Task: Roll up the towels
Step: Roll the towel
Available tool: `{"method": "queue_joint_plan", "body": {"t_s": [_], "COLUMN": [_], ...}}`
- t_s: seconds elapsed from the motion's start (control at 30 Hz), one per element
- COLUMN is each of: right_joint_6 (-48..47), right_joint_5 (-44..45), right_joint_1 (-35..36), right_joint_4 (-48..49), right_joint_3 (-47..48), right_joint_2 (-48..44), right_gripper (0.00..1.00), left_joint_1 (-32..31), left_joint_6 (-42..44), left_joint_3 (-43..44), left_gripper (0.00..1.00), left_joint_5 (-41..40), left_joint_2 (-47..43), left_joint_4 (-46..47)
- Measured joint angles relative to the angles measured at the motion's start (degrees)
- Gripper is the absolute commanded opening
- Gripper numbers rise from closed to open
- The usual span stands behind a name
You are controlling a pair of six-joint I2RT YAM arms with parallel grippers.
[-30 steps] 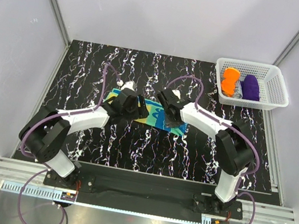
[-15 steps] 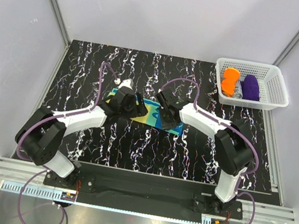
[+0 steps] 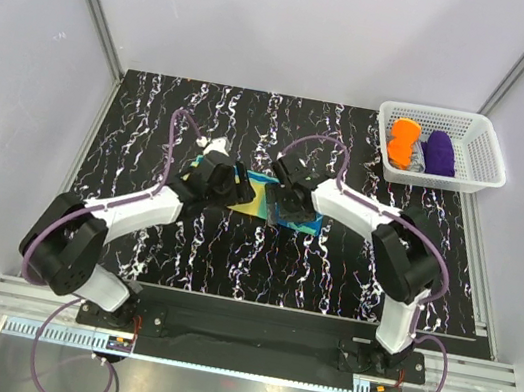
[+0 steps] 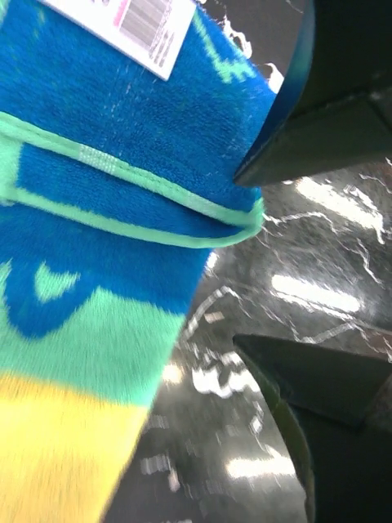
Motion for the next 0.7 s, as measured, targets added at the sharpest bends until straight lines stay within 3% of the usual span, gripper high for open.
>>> {"method": "queue_joint_plan", "body": {"t_s": [0.13,0.33,0.57,0.7], "right_joint_6": [0.6,3.6,9.5,11.3], "right_joint_5": [-0.8,-1.4,-10.5,-14.5], "right_joint_1": [-0.1,-3.9,-22.8,-23.7], "right_joint_4": [-0.3,-0.2,7.0,8.1], "right_joint_3": [0.2,-0.3,-18.8,-23.0], "right_joint_2": [-5.2,-16.4,-27.7,-25.8], "right_gripper": [0.89,0.86,0.83,0.81], "left_joint_1": [0.0,0.0,-1.6,-5.0], "left_joint_6": [0.6,1.2,3.5,4.7], "left_joint_3": [-0.3,-0.3,1.0,6.1], "left_gripper": [0.73,0.68,0.59,0.51], "left_joint_5": [-1.0,-1.9,1.8,5.6], "left_joint_2": [-1.5,-2.8,-0.5,6.3], "left_joint_4": [-0.6,-1.2,2.3,5.3]}}
